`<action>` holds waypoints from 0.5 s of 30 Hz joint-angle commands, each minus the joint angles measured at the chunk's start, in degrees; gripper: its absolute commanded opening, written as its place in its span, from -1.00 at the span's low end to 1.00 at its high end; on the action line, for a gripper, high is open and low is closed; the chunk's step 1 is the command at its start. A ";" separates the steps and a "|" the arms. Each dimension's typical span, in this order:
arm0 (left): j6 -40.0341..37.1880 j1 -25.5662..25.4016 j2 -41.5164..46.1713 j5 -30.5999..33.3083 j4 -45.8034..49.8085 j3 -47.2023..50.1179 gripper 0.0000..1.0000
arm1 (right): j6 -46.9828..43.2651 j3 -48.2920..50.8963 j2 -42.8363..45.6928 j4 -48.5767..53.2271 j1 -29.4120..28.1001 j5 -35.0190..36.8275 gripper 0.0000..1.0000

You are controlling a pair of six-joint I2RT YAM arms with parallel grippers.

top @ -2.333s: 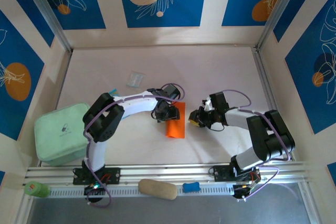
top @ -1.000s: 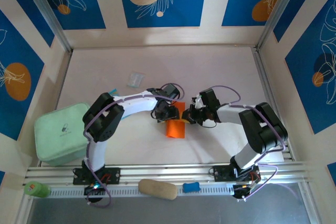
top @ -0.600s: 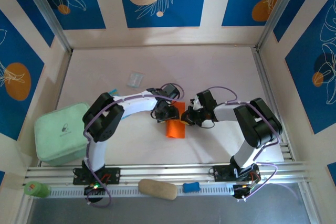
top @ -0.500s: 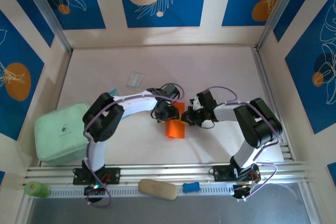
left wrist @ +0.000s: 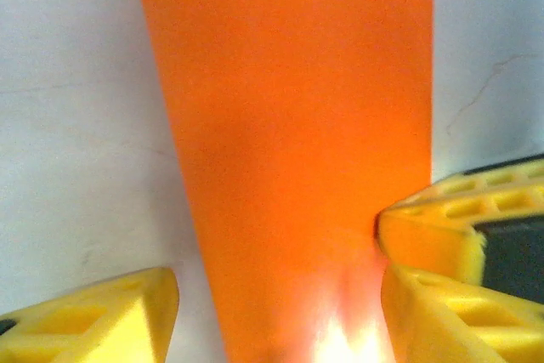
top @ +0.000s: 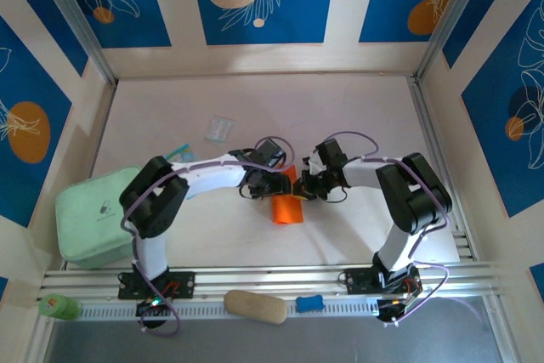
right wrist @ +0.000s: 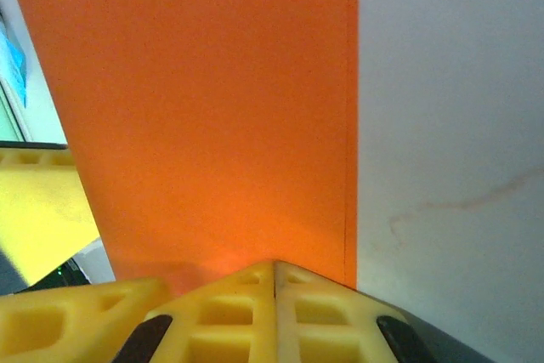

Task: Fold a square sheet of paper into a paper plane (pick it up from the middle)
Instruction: Hold the square sheet of paper at the center of the table.

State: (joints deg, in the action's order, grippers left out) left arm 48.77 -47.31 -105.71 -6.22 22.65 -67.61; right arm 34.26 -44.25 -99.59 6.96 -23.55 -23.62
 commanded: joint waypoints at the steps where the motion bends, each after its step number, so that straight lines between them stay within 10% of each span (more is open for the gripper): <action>1: -2.33 1.26 6.69 1.57 -6.96 3.11 0.30 | -4.37 -1.32 -3.09 5.90 0.17 0.96 -0.92; 11: 1.55 7.90 3.00 -25.15 -34.25 10.49 -0.88 | -3.33 -1.39 -3.33 6.49 0.17 1.99 -0.92; 15: 3.81 8.29 -0.38 -28.21 -37.24 11.06 -1.00 | -3.24 -1.45 -3.33 6.62 0.08 2.43 -0.92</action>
State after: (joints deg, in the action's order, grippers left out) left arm 50.43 -39.24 -104.33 -27.83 -8.38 -57.74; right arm 31.68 -46.28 -101.23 8.84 -23.55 -24.62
